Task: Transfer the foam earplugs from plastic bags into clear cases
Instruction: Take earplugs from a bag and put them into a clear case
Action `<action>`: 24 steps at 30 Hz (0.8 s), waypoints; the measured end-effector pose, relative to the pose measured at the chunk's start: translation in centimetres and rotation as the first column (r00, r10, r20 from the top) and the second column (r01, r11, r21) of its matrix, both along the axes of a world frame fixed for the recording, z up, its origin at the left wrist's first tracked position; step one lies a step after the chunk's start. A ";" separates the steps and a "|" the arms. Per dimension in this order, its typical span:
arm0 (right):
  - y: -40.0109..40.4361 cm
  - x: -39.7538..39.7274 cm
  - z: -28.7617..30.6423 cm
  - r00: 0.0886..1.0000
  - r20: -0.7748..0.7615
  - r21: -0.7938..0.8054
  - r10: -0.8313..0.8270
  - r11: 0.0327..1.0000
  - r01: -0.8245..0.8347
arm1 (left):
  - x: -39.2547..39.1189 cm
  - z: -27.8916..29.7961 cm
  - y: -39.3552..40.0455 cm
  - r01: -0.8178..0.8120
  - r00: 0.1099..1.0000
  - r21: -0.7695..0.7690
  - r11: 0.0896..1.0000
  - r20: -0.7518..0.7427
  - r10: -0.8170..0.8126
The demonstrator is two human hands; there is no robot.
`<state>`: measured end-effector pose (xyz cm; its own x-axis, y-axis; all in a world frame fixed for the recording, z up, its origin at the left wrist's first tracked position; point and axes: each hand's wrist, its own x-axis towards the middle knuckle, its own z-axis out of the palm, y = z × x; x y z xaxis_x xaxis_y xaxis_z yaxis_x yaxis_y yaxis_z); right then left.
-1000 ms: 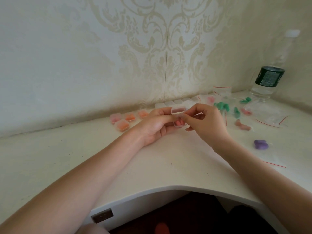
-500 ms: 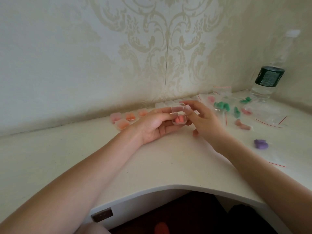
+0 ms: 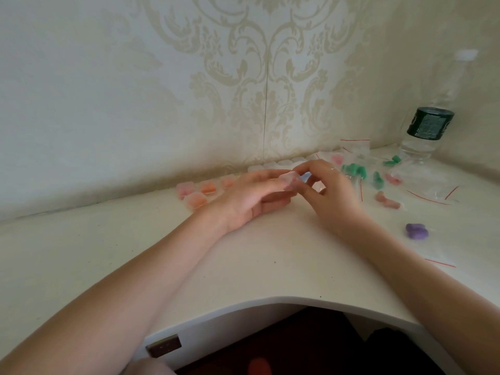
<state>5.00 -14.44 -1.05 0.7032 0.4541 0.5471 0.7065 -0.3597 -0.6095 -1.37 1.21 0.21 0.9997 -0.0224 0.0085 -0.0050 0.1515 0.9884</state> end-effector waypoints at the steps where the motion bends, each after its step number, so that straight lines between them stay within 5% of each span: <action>1: 0.0 -0.1 0.1 1.000 0.011 -0.002 0.012 1.000 -0.012 | 0.0 -0.3 -0.4 -0.089 0.993 0.137 0.987 0.094 0.077; 4: -0.2 -0.3 0.4 0.999 0.019 0.015 0.046 0.999 -0.047 | -0.1 -0.8 -1.0 -0.292 0.928 0.276 0.915 0.313 0.202; 8: 0.0 0.1 0.1 0.996 -0.071 0.057 0.049 0.997 -0.045 | -0.2 -0.7 -1.0 -0.343 0.896 0.382 0.858 0.407 0.176; 12: -0.6 1.0 0.2 0.983 -0.163 0.194 -0.081 0.975 0.113 | 0.3 -1.6 -0.5 -0.479 0.861 0.753 0.452 0.504 0.071; 17: -2.7 1.6 0.9 0.948 -0.205 0.308 -0.244 0.903 0.299 | 1.0 -2.3 -1.4 -0.400 0.885 0.879 0.259 0.444 -0.139; 22: -3.0 1.0 0.4 0.958 -0.235 0.254 -0.165 0.941 0.224 | 0.3 -1.8 -1.8 -0.493 0.849 0.804 0.332 0.527 -0.016; 24: -1.8 -0.1 0.5 0.977 -0.208 0.230 -0.057 0.968 0.105 | -0.4 -1.3 -1.9 -0.526 0.829 0.663 0.533 0.538 0.150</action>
